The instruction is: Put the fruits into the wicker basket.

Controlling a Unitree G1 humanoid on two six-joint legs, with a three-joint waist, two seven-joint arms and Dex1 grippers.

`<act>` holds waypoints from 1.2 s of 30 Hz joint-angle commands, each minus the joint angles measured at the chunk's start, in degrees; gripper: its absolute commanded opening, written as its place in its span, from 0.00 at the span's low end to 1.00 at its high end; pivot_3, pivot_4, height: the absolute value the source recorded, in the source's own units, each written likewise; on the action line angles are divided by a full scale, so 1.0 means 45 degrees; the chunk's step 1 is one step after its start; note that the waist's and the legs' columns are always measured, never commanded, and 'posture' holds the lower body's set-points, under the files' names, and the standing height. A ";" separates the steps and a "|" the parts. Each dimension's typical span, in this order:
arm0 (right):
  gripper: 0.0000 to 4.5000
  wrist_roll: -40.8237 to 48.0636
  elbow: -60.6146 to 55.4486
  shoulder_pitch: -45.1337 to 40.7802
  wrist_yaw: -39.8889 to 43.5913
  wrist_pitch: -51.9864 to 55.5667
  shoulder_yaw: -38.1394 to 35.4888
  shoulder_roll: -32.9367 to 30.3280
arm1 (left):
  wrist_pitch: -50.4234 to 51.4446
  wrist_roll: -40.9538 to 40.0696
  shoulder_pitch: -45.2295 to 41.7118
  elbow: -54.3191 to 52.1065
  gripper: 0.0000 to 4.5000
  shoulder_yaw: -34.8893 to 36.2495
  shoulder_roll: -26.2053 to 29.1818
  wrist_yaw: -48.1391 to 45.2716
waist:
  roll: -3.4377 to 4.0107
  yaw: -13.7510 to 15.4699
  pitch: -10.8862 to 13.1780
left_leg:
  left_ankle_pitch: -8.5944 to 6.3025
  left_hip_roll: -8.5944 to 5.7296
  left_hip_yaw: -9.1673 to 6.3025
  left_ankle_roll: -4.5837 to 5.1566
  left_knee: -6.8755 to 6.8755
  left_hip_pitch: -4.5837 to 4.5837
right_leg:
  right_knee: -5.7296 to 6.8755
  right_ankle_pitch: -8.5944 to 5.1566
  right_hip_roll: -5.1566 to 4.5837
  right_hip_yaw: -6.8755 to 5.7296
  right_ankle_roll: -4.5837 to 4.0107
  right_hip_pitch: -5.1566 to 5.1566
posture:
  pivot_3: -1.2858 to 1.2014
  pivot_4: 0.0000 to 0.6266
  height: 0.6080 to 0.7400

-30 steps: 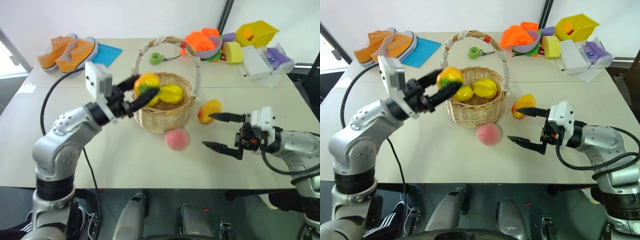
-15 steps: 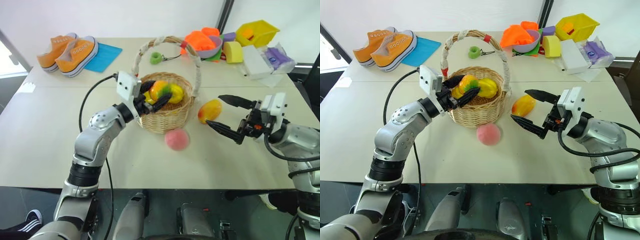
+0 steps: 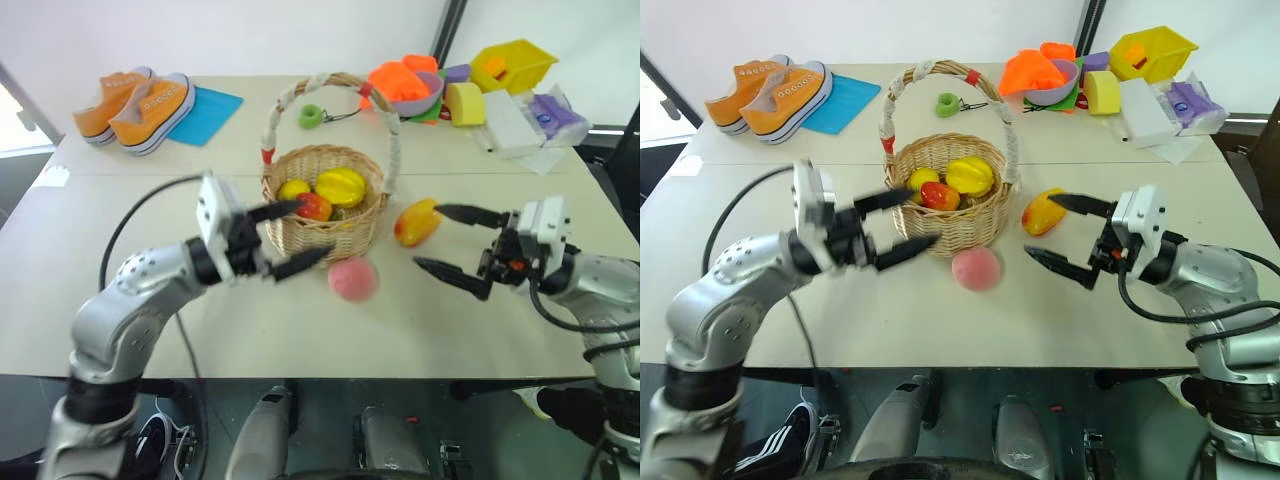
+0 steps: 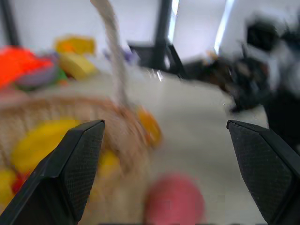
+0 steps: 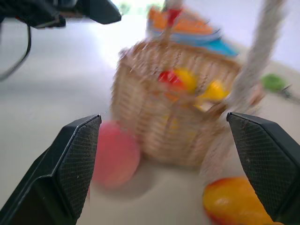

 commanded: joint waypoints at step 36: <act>1.00 -0.3317 -0.0340 -0.1392 -0.2926 0.0025 0.4222 0.2606 | -0.4347 0.2371 0.5095 -0.1161 0.99 0.1840 0.0140 -0.0644 | 0.0002 0.0156 -0.0004 | -0.0007 -0.0011 0.0000 0.0021 -0.0031 -0.0016 | -0.0039 0.0000 -0.0072 0.0017 -0.0004 -0.0050 | 0.52 0.24 1.00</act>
